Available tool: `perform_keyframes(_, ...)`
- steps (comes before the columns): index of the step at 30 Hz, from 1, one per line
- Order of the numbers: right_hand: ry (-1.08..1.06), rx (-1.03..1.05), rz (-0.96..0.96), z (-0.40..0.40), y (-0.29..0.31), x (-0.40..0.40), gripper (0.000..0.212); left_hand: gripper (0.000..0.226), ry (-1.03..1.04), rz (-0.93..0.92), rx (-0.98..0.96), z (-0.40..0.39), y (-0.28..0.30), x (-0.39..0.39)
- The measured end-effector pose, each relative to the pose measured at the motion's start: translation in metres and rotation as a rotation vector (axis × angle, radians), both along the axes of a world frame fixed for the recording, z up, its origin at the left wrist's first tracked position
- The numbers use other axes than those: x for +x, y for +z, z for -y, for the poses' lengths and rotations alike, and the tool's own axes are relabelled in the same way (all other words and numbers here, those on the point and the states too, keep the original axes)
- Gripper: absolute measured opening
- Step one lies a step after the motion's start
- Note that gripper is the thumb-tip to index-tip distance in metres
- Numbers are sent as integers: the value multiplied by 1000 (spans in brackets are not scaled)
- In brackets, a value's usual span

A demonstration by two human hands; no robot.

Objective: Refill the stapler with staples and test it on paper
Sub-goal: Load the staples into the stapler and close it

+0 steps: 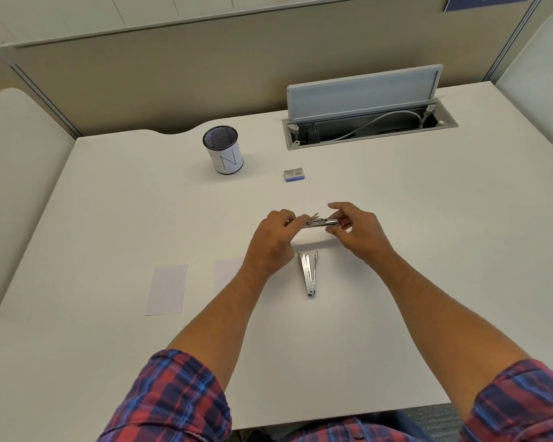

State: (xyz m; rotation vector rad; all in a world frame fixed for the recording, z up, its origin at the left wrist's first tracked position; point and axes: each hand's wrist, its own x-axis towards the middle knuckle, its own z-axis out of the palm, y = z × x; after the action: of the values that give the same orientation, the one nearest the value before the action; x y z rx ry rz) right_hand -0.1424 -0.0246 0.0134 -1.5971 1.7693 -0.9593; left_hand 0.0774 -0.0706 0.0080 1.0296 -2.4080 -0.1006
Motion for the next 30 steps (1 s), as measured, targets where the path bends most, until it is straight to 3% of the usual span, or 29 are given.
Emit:
perform_keyframes(7, 6, -6, 43, 3, 1, -5, 40, 73, -24, 107, 23, -2, 1, 0)
perform_keyframes(11, 35, -28, -5, 3, -1, -15, 28, 47, 18, 152, 292, 0, 14, 4)
perform_keyframes(15, 72, 41, 7, -1, 0, -25, 28, 37, 238, -269, 705, 16, 28, 11)
perform_keyframes(21, 181, 10, -65, 3, 9, -14, 26, 47, 271, -699, 956, 17, 27, 0)
perform_keyframes(24, 189, -38, -46, 7, 19, -2, 22, 57, 176, -658, 1027, 5, 18, -12)
perform_keyframes(27, 202, -47, -5, 11, 32, 6, 27, 39, 139, -579, 1002, -9, 10, -19)
perform_keyframes(30, 123, 24, 1, 15, 34, 12, 43, 25, 206, -697, 1039, -18, 6, -23)
